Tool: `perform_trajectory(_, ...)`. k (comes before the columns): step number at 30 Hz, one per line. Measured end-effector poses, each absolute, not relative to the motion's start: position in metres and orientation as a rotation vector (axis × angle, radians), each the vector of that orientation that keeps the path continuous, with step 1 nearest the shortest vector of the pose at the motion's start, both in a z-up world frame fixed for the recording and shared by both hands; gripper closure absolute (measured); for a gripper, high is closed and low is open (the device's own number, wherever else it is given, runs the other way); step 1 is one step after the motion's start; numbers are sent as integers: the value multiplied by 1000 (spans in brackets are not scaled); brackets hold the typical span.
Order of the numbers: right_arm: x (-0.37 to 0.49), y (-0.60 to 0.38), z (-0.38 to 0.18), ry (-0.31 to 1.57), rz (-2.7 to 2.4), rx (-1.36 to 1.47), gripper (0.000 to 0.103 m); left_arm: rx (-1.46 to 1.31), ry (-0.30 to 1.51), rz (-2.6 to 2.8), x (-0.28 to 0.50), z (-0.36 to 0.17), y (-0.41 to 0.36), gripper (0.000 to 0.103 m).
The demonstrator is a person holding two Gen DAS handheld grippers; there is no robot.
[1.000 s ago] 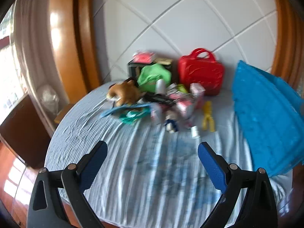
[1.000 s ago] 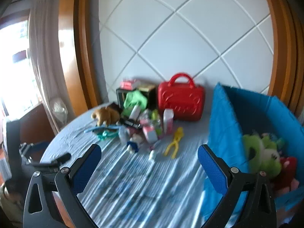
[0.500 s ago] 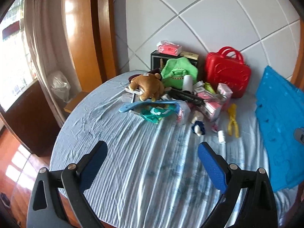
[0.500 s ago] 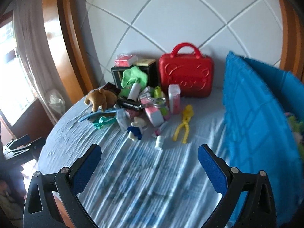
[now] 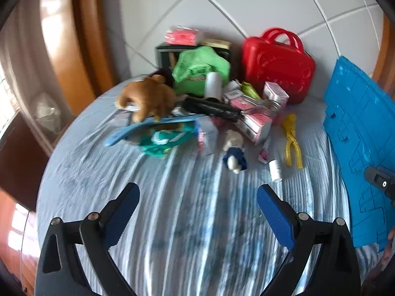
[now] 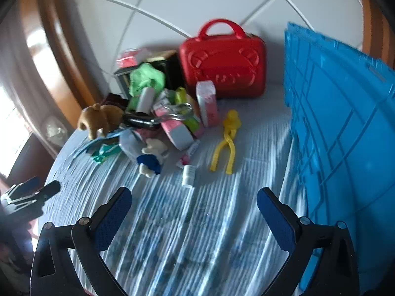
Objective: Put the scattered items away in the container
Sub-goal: 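Grasp the white plush with blue cloth with the left tool while the right tool grasps the white bottle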
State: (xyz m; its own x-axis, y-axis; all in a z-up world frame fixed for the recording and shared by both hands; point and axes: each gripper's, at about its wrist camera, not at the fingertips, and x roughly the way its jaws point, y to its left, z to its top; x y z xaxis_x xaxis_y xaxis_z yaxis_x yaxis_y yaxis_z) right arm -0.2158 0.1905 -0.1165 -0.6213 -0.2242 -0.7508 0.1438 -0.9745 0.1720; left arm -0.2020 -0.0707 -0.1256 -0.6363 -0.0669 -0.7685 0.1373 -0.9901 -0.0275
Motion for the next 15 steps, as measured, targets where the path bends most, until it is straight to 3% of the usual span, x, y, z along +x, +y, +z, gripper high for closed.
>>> perform_trajectory(8, -267, 173, -173, -124, -2628, 1426, 0, 1449, 47, -2805, -294, -188, -42, 6)
perform_trajectory(15, -308, 175, -228, -153, -2647, 1578, 0, 1571, 10, -2797, -371, -251, -23, 32)
